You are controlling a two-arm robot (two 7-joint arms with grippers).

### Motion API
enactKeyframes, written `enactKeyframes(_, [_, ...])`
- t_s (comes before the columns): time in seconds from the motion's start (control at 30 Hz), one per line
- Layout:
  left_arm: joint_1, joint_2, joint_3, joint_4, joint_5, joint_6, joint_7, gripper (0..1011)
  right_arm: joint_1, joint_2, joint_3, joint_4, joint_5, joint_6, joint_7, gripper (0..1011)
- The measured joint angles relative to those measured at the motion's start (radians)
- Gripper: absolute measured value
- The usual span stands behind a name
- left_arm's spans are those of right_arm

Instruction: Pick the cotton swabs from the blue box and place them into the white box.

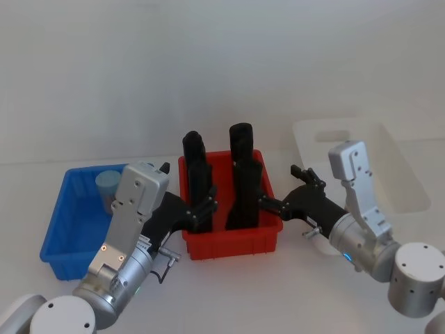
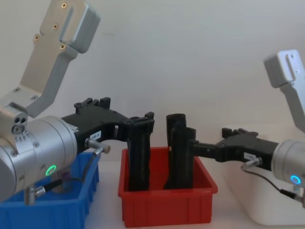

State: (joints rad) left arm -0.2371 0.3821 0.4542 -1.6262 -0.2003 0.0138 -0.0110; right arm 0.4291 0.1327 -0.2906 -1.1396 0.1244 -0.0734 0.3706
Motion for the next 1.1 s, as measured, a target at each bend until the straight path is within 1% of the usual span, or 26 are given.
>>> enactKeyframes(0.03, [0.000, 0.000, 0.000, 0.000, 0.000, 0.000, 0.000, 1004, 0.000, 0.000, 0.000, 0.000, 0.000, 0.000, 0.000, 1001])
enactKeyframes(0.13, [0.000, 0.000, 0.000, 0.000, 0.000, 0.000, 0.000, 1004, 0.035, -0.018, -0.008, 0.059, 0.000, -0.011, 0.019, 1001])
enactKeyframes(0.27, [0.000, 0.000, 0.000, 0.000, 0.000, 0.000, 0.000, 1004, 0.066, -0.034, -0.015, 0.112, -0.001, -0.024, 0.034, 1001])
enactKeyframes(0.3, [0.000, 0.000, 0.000, 0.000, 0.000, 0.000, 0.000, 1004, 0.079, -0.041, -0.017, 0.136, -0.001, -0.029, 0.038, 1001])
enactKeyframes(0.33, [0.000, 0.000, 0.000, 0.000, 0.000, 0.000, 0.000, 1004, 0.079, -0.041, -0.017, 0.136, -0.001, -0.029, 0.038, 1001])
enactKeyframes(0.43, [0.000, 0.000, 0.000, 0.000, 0.000, 0.000, 0.000, 1004, 0.110, -0.056, -0.023, 0.190, -0.003, -0.043, 0.048, 1002])
enactKeyframes(0.73, [0.000, 0.000, 0.000, 0.000, 0.000, 0.000, 0.000, 1004, 0.174, -0.086, -0.034, 0.305, -0.011, -0.080, 0.063, 1002])
enactKeyframes(0.77, [0.000, 0.000, 0.000, 0.000, 0.000, 0.000, 0.000, 1004, 0.186, -0.092, -0.036, 0.328, -0.013, -0.087, 0.065, 1001])
enactKeyframes(0.9, [0.000, 0.000, 0.000, 0.000, 0.000, 0.000, 0.000, 1004, 0.214, -0.104, -0.040, 0.377, -0.019, -0.106, 0.068, 1002])
enactKeyframes(0.93, [0.000, 0.000, 0.000, 0.000, 0.000, 0.000, 0.000, 1004, 0.226, -0.110, -0.042, 0.400, -0.021, -0.114, 0.069, 1002])
enactKeyframes(0.97, [0.000, 0.000, 0.000, 0.000, 0.000, 0.000, 0.000, 1004, 0.231, -0.112, -0.043, 0.409, -0.022, -0.116, 0.069, 999])
enactKeyframes(1.0, [0.000, 0.000, 0.000, 0.000, 0.000, 0.000, 0.000, 1004, 0.236, -0.114, -0.043, 0.418, -0.023, -0.120, 0.069, 968])
enactKeyframes(1.07, [0.000, 0.000, 0.000, 0.000, 0.000, 0.000, 0.000, 1004, 0.253, -0.121, -0.046, 0.448, -0.026, -0.129, 0.070, 945])
enactKeyframes(1.1, [0.000, 0.000, 0.000, 0.000, 0.000, 0.000, 0.000, 1004, 0.257, -0.123, -0.046, 0.456, -0.027, -0.133, 0.071, 916])
